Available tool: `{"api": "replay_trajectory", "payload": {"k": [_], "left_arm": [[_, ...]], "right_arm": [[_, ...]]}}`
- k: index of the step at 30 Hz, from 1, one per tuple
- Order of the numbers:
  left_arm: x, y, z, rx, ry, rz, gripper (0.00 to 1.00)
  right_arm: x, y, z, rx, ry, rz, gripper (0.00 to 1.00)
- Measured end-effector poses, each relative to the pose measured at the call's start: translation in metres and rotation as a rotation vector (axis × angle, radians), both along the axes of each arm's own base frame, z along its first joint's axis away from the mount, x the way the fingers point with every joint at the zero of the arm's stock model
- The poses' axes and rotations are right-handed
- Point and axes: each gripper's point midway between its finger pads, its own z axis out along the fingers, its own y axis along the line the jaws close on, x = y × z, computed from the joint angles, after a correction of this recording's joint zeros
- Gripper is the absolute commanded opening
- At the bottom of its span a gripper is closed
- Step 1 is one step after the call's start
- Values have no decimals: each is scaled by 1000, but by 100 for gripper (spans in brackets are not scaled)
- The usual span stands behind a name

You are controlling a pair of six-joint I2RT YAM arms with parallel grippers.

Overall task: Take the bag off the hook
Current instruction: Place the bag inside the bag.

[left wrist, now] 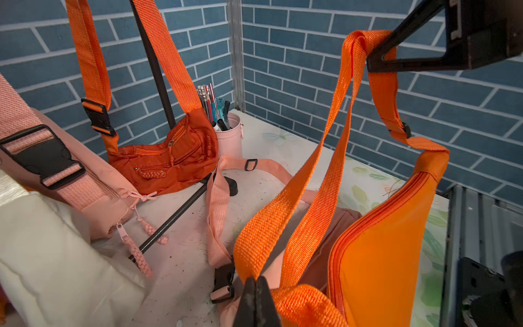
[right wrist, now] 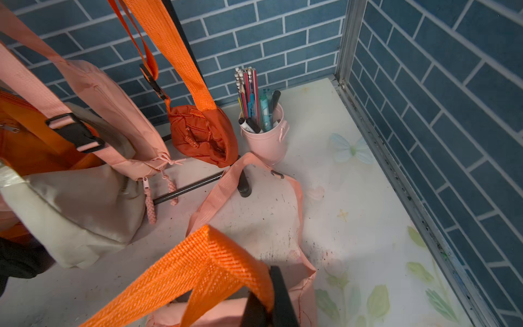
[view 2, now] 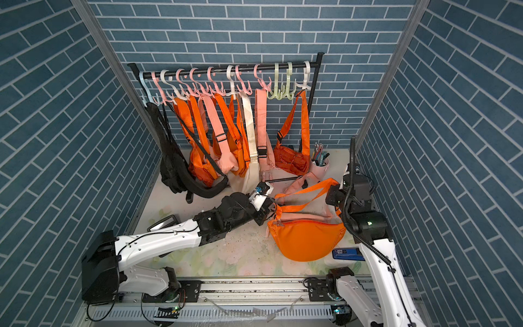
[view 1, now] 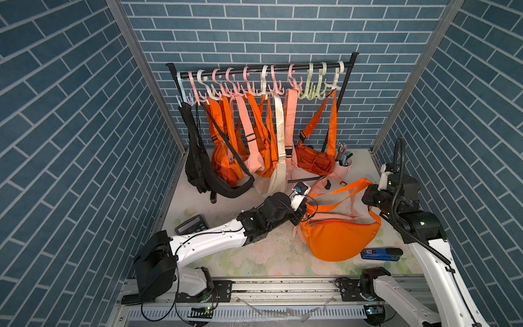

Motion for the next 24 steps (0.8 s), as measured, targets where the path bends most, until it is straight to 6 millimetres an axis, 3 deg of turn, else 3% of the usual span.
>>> {"api": "replay_trajectory", "payload": {"k": [24], "left_arm": [[79,-4,-70,80,68,228,0]], "right_arm": [[60,4,-76,61,130,-1,0]]}}
